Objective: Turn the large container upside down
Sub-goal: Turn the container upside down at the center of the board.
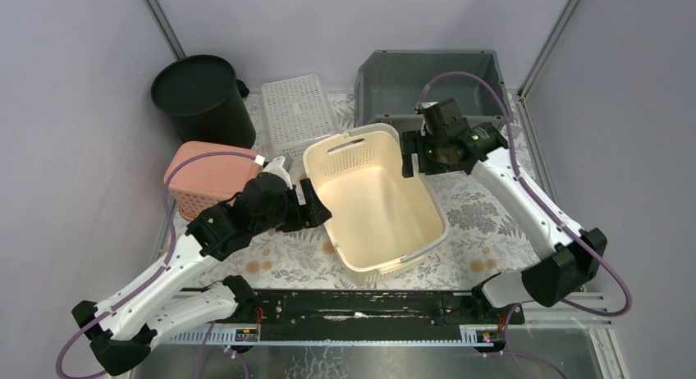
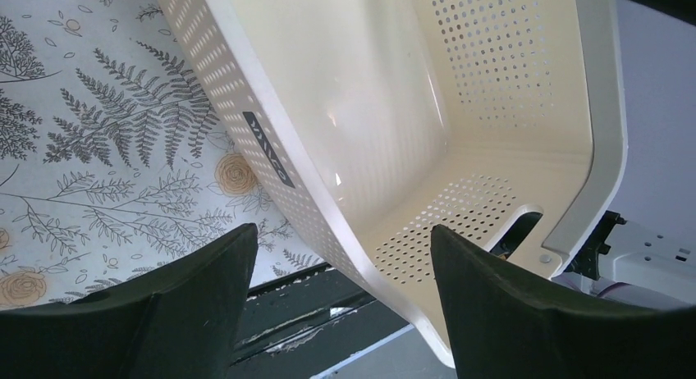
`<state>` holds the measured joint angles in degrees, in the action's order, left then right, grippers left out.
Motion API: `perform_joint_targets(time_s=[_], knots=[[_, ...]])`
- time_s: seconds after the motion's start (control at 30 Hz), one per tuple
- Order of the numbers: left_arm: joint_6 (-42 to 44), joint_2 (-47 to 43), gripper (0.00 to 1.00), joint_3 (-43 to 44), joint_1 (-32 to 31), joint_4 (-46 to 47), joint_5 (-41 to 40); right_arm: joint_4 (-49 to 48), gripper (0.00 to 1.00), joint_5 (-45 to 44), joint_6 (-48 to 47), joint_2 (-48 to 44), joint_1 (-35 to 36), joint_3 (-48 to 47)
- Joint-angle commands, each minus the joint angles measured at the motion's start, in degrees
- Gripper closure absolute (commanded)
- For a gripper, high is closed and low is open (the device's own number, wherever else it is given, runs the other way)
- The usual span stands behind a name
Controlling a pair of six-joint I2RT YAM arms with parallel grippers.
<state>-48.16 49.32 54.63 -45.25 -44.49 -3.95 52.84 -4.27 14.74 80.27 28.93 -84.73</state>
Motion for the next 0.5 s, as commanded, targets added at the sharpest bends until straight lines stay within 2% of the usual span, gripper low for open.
perform_joint_targets(time_s=[0.0, 0.27, 0.43, 0.47], knots=[[-0.8, -2.4, 0.16, 1.0, 0.3, -2.1, -1.5, -3.6, 0.11, 4.8, -2.9, 2.5, -0.5, 1.5], [-1.6, -8.0, 0.16, -1.6, 0.3, -3.0, 0.1, -5.8, 0.12, 2.5, -4.5, 6.0, -0.7, 3.4], [-1.1, -10.1, 0.16, -3.6, 0.2, -2.1, 1.8, -8.6, 0.27, 7.1, -5.7, 6.8, -0.8, 7.5], [-0.8, -10.2, 0.16, -3.8, 0.3, -1.9, 2.2, -9.3, 0.33, 7.9, -5.5, 7.0, -0.8, 8.7]])
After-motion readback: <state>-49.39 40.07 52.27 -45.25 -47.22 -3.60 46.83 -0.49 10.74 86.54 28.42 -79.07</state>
